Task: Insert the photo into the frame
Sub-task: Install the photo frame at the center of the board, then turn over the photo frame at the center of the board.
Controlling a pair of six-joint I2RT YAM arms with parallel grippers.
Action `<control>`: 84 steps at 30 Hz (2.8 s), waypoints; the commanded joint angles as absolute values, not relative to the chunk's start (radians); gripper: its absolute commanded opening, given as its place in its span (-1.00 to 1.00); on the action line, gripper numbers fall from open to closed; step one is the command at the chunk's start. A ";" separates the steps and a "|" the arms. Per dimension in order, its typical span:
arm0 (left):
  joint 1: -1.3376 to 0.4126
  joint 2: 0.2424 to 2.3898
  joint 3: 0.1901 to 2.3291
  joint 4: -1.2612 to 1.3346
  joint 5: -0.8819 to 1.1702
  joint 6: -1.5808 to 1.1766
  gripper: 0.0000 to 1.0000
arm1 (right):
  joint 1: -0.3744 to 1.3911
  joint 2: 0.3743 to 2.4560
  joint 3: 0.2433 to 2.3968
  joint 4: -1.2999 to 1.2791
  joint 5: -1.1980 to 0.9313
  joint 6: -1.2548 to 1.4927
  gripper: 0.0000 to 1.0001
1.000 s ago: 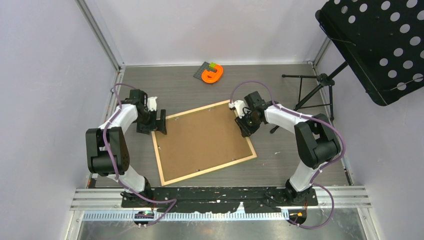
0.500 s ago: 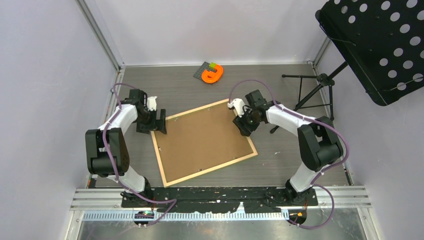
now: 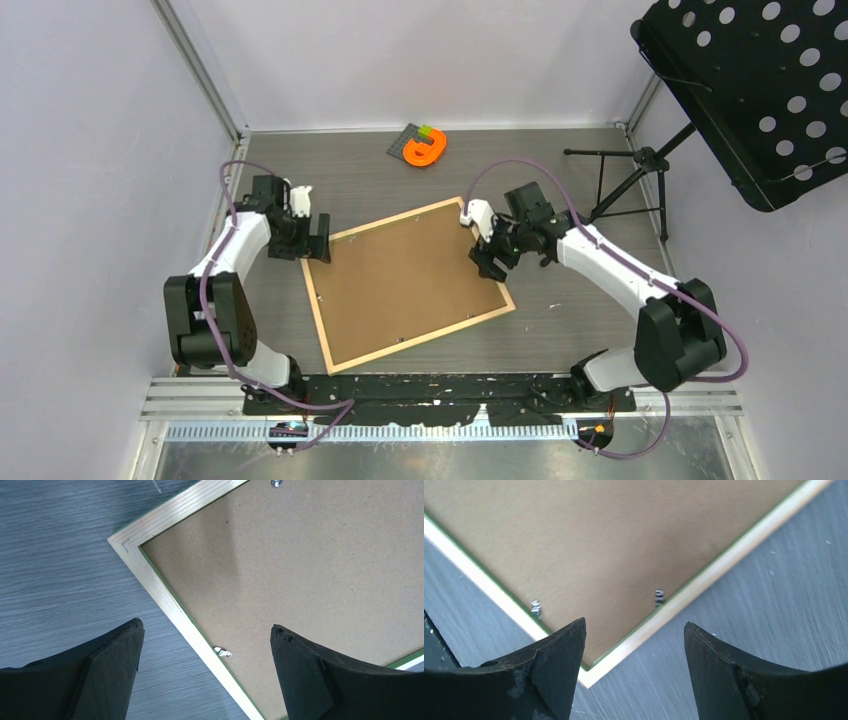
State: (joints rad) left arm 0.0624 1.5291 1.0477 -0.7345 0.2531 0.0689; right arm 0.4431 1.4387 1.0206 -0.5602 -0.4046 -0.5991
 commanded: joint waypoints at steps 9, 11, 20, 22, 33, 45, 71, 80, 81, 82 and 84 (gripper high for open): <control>0.070 1.398 1.071 -0.764 0.226 0.171 0.99 | 0.799 1.228 0.787 -0.578 -0.334 -0.771 0.50; 0.071 1.396 1.073 -0.774 0.227 0.176 0.99 | 0.852 1.232 0.759 -0.551 -0.295 -0.773 0.49; 0.071 1.392 1.051 -0.788 0.241 0.192 0.99 | 1.015 1.292 0.719 -0.447 -0.174 -0.789 0.41; 0.071 1.392 1.043 -0.787 0.245 0.196 0.99 | 1.033 1.313 0.728 -0.439 -0.163 -0.795 0.40; 0.071 1.360 1.013 -0.782 0.252 0.218 0.99 | 1.066 1.436 0.795 -0.416 -0.173 -0.801 0.20; 0.071 1.360 1.017 -0.790 0.261 0.219 0.99 | 1.068 1.488 0.805 -0.419 -0.192 -0.805 -0.01; 0.057 1.189 0.996 -0.869 0.441 0.367 0.99 | 1.040 1.496 0.972 -0.541 -0.209 -0.654 -0.89; -0.113 0.912 0.943 -0.951 0.421 0.504 0.99 | 0.949 1.581 1.169 -0.610 -0.276 -0.503 -0.88; -0.145 0.879 0.939 -0.955 0.410 0.514 0.99 | 0.930 1.599 1.181 -0.618 -0.282 -0.485 -0.88; -0.174 0.848 0.936 -0.957 0.398 0.525 0.99 | 0.921 1.606 1.208 -0.622 -0.296 -0.477 -0.88; -0.241 0.790 0.925 -0.954 0.378 0.550 0.99 | 0.900 1.627 1.247 -0.635 -0.315 -0.456 -0.88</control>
State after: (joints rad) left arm -0.1436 0.8890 0.9417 -0.9295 0.4076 0.4667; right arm 0.9455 1.6100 1.1397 -0.6235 -0.2733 -0.5644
